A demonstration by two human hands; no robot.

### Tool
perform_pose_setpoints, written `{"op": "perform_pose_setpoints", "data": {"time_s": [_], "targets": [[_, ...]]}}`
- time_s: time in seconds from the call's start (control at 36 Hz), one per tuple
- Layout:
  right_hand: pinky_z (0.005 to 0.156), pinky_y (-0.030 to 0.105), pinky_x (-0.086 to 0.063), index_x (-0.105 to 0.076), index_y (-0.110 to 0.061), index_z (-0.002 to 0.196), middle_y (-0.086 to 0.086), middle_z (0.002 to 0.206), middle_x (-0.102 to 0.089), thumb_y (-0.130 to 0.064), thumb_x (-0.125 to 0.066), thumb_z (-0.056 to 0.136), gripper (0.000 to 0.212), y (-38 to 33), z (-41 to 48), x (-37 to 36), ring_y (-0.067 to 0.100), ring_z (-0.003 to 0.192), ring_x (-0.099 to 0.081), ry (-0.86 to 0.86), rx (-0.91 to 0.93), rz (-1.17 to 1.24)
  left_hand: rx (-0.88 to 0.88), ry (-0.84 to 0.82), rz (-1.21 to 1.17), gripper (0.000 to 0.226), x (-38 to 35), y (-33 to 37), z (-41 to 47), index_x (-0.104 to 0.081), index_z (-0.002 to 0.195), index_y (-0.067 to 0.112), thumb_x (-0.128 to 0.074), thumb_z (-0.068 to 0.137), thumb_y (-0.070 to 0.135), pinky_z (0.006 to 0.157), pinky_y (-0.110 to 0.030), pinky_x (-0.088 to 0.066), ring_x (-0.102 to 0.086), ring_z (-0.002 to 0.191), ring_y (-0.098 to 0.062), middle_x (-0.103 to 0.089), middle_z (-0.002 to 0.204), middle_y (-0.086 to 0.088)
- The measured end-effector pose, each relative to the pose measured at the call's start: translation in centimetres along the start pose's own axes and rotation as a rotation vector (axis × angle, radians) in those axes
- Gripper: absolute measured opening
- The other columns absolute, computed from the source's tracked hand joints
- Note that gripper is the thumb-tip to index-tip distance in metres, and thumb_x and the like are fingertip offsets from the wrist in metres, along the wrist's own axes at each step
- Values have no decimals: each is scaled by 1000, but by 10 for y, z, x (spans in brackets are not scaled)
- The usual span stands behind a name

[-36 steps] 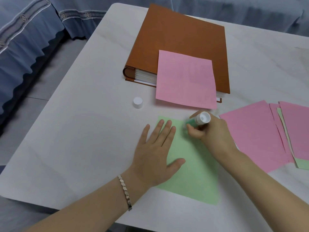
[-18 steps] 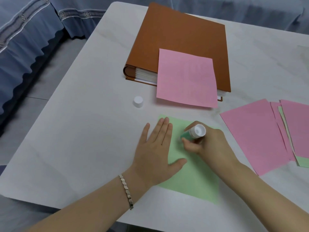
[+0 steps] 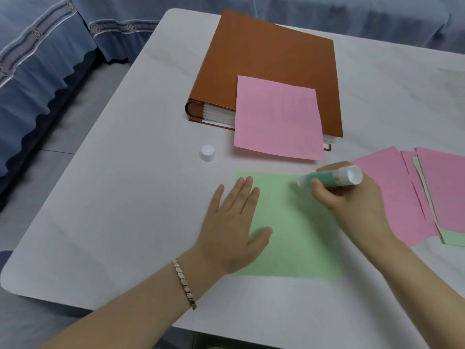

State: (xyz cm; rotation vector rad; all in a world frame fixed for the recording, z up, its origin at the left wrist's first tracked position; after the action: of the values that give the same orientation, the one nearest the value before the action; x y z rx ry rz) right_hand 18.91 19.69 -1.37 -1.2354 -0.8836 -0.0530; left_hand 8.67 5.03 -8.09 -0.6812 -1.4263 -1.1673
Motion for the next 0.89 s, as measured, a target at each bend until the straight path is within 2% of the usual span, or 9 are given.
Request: {"op": "perform_pose_setpoints", "data": {"time_s": [0.06, 0.14, 0.22, 0.28, 0.39, 0.5, 0.67, 0.81, 0.89], "targets": [[50, 4, -36, -61, -24, 72, -18, 56, -58, -16, -68, 75, 11, 6, -4, 12, -11, 54, -54, 4, -38, -26, -4, -14, 41, 71, -2, 1, 1, -51, 133, 5, -36, 81, 51, 105, -46, -17, -40, 133, -24, -43, 144, -11], [50, 6, -38, -63, -23, 77, -12, 62, -58, -15, -68, 76, 9, 11, -10, 17, -7, 53, -53, -52, -70, -64, 0, -25, 49, 73, -3, 4, 5, -52, 132, 6, -37, 79, 53, 103, -48, -19, -43, 131, -24, -47, 142, -9], [53, 6, -40, -59, -35, 81, -8, 63, -61, -17, -70, 74, 22, 14, -19, 3, 0, 54, -53, -171, -85, -43, -30, -18, 57, 73, -4, 6, 8, -52, 132, 6, -37, 79, 54, 104, -48, -19, -42, 132, -25, -46, 141, -10], [55, 8, -40, -59, -38, 82, -6, 62, -61, -22, -70, 73, 21, 16, -23, -8, 3, 55, -52, -236, -95, -43, -46, -8, 39, 73, -5, 5, 8, -51, 134, 8, -37, 80, 55, 106, -48, -18, -40, 133, -25, -45, 142, -9], [56, 12, -41, -62, -31, 79, -3, 68, -65, -23, -70, 73, 12, 10, -17, -24, 5, 60, -54, -273, -72, -43, -50, 18, 10, 72, -4, 2, 8, -49, 136, 14, -38, 80, 59, 109, -48, -18, -35, 136, -25, -42, 145, -6], [61, 26, -45, -65, -20, 86, 4, 75, -68, -17, -68, 75, 12, 2, -10, -37, 17, 66, -57, -314, -26, -128, -52, 21, 21, 74, -5, 1, 8, -48, 137, 14, -37, 80, 60, 109, -48, -18, -34, 137, -26, -41, 146, -7], [62, 25, -44, -66, -21, 84, 1, 79, -69, -15, -68, 72, 13, 7, -11, -38, 15, 66, -56, -336, -42, -147, -57, 16, 26, 75, -5, -1, 8, -47, 138, 15, -37, 80, 62, 108, -51, -19, -34, 137, -25, -40, 146, -5], [59, 26, -43, -65, -26, 83, -11, 62, -59, -19, -69, 71, 14, 13, -24, -35, 7, 58, -50, -378, -86, -147, -58, 14, 23, 73, -4, -1, 9, -47, 138, 15, -38, 80, 60, 109, -49, -18, -34, 137, -24, -40, 147, -5], [52, 15, -38, -63, -34, 79, -17, 54, -56, -22, -69, 69, 17, 18, -37, -32, 3, 51, -48, -414, -106, -115, -58, 16, 17, 73, -4, -1, 9, -47, 138, 15, -37, 81, 59, 109, -49, -16, -34, 137, -25, -40, 147, -6]]}}
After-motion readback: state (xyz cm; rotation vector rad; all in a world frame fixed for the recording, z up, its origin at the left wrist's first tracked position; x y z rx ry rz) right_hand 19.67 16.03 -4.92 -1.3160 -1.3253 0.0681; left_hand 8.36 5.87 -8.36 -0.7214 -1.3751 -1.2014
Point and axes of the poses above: each hand's wrist, its own z-axis towards the middle knuckle, its own x-axis out of the back of the hand, y = z × x, the point moved 8 cm from there along z, towards the middle knuckle
